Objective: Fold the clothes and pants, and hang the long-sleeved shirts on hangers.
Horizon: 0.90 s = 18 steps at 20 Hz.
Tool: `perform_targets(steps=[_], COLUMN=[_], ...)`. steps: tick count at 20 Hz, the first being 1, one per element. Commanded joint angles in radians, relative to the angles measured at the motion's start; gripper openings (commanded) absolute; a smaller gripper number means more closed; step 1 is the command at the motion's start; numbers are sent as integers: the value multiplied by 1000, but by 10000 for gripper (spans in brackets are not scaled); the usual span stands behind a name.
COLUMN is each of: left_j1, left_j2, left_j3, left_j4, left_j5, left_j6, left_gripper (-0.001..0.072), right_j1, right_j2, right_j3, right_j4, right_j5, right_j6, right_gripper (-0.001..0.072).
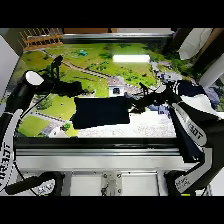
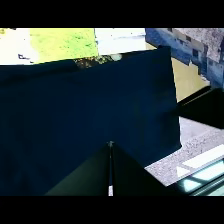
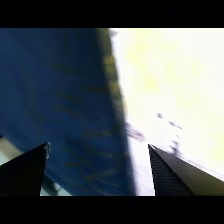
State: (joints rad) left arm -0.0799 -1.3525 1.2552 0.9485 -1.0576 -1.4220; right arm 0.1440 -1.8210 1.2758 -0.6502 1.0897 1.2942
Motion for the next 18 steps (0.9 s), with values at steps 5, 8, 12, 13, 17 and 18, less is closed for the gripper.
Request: perform_targets(steps=[5,8,12,13,17,18], left_j1=[1,1,1,1,0,0], left_j2=[5,5,5,5,5,5], left_j3=[-11,-11,-11,-11,-11,-11], left_j4=[-2,-2,-2,-1,-2,-2], left_j5=[19,18,12,11,11,11], left_j6=[1,1,1,1,1,1], left_gripper=[12,13,13,13,13,13], right_j1=[198,220,107,52,-206,-275], right_j2=[-47,-37,97,152,364,412], right_j3=[-7,9,74,95,151,151], right_j4=[206,239,-10,-108,-337,-353], right_j5=[-206,-208,-132,-91,22,29], right_j6=[-100,-171,-20,27,84,84], right_gripper=[287,12,12,12,11,11])
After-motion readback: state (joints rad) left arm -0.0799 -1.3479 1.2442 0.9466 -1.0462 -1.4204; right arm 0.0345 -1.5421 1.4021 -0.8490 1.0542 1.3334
